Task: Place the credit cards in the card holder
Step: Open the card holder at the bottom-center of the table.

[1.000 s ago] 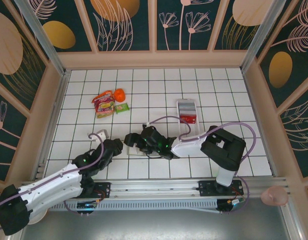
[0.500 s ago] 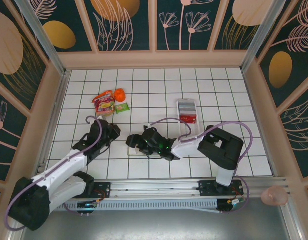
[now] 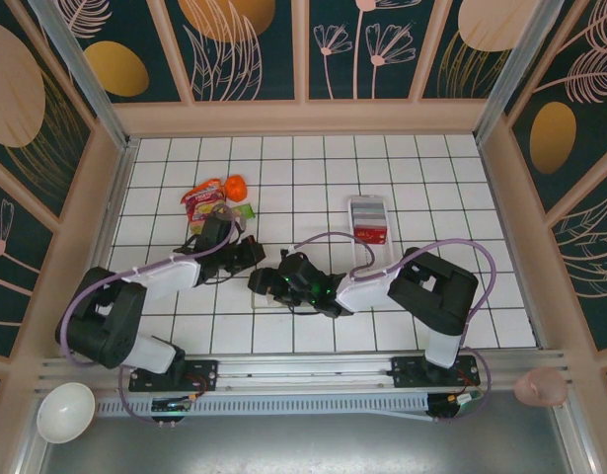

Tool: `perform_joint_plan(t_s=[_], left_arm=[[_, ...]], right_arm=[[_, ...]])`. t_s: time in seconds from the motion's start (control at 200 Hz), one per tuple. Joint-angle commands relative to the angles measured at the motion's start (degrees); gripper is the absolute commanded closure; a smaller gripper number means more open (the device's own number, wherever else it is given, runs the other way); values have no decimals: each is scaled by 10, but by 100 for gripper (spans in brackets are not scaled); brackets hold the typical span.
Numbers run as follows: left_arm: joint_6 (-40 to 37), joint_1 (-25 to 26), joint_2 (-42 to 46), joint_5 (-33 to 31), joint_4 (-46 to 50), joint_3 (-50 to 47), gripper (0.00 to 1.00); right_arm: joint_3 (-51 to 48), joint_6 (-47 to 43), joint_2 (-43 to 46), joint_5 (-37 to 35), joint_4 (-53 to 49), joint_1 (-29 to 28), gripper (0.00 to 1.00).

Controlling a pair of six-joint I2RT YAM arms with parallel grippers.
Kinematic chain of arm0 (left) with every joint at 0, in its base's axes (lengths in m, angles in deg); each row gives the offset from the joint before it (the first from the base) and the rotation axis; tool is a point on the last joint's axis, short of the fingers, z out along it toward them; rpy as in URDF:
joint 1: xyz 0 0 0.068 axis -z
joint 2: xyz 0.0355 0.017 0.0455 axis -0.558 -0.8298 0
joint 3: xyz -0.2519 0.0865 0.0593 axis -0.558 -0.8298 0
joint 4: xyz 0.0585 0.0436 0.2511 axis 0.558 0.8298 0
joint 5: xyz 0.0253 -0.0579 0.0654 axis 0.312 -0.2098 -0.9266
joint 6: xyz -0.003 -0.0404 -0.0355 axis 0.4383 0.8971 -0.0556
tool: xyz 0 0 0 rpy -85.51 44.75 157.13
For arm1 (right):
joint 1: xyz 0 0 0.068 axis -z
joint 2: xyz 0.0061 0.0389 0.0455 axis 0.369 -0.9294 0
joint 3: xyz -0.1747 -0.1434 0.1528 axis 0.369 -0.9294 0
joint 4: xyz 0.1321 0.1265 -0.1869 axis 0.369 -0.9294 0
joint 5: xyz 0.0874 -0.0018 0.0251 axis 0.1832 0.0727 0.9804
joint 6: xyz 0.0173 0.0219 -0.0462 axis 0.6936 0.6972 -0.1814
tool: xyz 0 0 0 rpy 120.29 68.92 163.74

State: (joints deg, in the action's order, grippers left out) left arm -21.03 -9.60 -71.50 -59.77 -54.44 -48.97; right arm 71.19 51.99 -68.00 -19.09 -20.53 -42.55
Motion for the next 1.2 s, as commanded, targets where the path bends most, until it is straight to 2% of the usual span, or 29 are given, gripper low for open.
perform_joint_plan(t_s=[0.0, 0.155, 0.641, 1.046, 1.196], left_arm=[[-26, -3, -17, 33, -1, 5, 100], [-28, -2, -32, 36, -5, 15, 100], [-39, 13, -62, 39, 5, 22, 100], [-22, 19, -61, 87, -15, -9, 100], [-31, 34, -64, 60, 8, -15, 100]], right_arm=[[15, -22, -12, -12, -22, -8, 27], [29, -38, -11, -23, -48, -11, 27], [35, -57, -17, -17, -39, -14, 26], [35, -70, -16, -21, -36, -18, 24], [26, -77, -11, -19, -20, -19, 19]])
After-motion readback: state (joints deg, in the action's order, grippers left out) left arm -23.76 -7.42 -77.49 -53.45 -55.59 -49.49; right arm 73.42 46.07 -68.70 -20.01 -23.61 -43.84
